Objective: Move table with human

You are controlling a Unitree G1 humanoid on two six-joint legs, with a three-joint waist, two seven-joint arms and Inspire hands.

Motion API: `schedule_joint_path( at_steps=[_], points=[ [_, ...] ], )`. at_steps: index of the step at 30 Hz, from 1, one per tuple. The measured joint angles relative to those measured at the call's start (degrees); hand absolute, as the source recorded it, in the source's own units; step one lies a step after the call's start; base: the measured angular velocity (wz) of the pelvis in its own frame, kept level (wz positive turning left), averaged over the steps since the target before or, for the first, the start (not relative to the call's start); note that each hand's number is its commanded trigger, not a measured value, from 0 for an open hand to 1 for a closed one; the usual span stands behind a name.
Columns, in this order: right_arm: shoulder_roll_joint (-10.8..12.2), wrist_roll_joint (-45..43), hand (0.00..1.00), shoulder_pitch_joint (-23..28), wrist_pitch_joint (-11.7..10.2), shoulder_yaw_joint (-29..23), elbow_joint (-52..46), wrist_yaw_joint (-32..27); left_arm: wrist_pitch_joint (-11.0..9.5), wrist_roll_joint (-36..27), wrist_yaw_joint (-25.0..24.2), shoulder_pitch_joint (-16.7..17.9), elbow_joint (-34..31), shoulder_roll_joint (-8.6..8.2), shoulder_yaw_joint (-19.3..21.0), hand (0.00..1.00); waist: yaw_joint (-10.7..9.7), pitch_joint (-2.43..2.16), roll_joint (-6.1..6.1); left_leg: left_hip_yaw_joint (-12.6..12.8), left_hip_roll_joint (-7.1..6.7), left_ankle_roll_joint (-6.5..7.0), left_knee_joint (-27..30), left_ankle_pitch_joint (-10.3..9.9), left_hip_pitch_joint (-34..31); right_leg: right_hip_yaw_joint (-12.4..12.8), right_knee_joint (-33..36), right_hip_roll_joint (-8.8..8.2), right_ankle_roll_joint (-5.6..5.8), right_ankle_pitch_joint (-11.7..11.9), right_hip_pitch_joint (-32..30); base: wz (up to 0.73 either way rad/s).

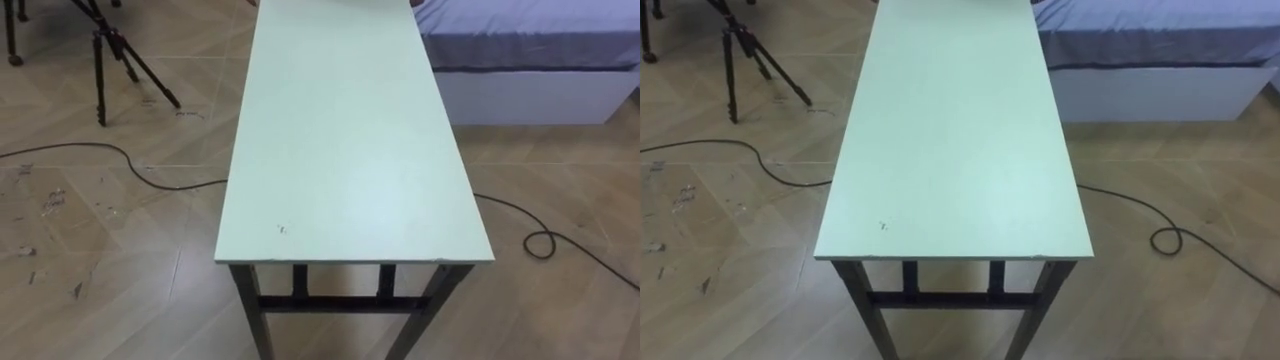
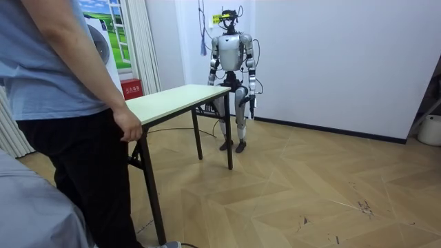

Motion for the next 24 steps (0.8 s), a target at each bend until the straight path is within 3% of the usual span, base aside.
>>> schedule_joint_path(
  at_steps=[5,10,15,17,19,24],
  points=[
    [-0.4,3.8,0.00,1.9,1.0,0.3,-8.5,1.1,0.3,-5.4,-2.5,0.0,-4.3,0.28,-3.3,0.00,0.0,-0.04,0.19,0.0,-0.03,0.00,0.3,0.0,-0.2,-0.4,0.3,-0.13,0.01,0.0,0.0,0.00],
    [-0.3,8.7,0.00,7.9,1.3,1.2,-21.3,2.9,0.7,-10.6,-4.8,2.8,-12.7,0.53,-8.6,0.00,0.0,-0.08,0.25,-0.4,-0.03,0.00,0.4,0.0,-0.2,-0.7,0.6,-0.14,0.02,0.0,-0.1,0.02],
    [-1.4,17.4,0.00,12.6,1.5,8.5,-33.4,4.1,0.9,-24.8,-6.0,5.9,-22.7,3.57,-16.4,0.00,-0.1,-0.07,0.44,-0.4,-0.05,0.00,0.7,0.0,-1.1,-1.1,1.2,-0.30,0.02,0.0,-1.1,0.00],
    [-1.5,18.0,0.00,12.9,1.7,11.0,-36.7,4.8,0.8,-28.5,-6.4,5.9,-26.3,3.90,-19.0,0.00,-0.1,-0.02,0.46,-0.5,-0.06,0.00,0.7,0.0,-1.6,-1.1,1.9,-0.40,0.06,0.0,-1.7,0.02],
    [-1.7,18.6,0.00,13.3,1.7,13.5,-42.3,6.5,0.9,-29.4,-7.6,6.2,-30.9,3.90,-22.3,0.00,-0.2,0.07,0.57,-0.5,-0.17,0.02,0.9,0.0,-1.7,-1.2,1.9,-0.50,0.06,0.0,-1.7,0.00],
    [-2.5,21.1,0.00,14.0,1.7,16.6,-51.1,8.6,1.6,-29.8,-10.0,7.6,-40.5,4.22,-24.7,0.00,-1.1,0.14,0.46,-0.5,-0.16,0.02,1.5,0.0,-1.8,-1.3,1.8,-0.50,0.06,0.0,-1.7,0.00]
  ],
)
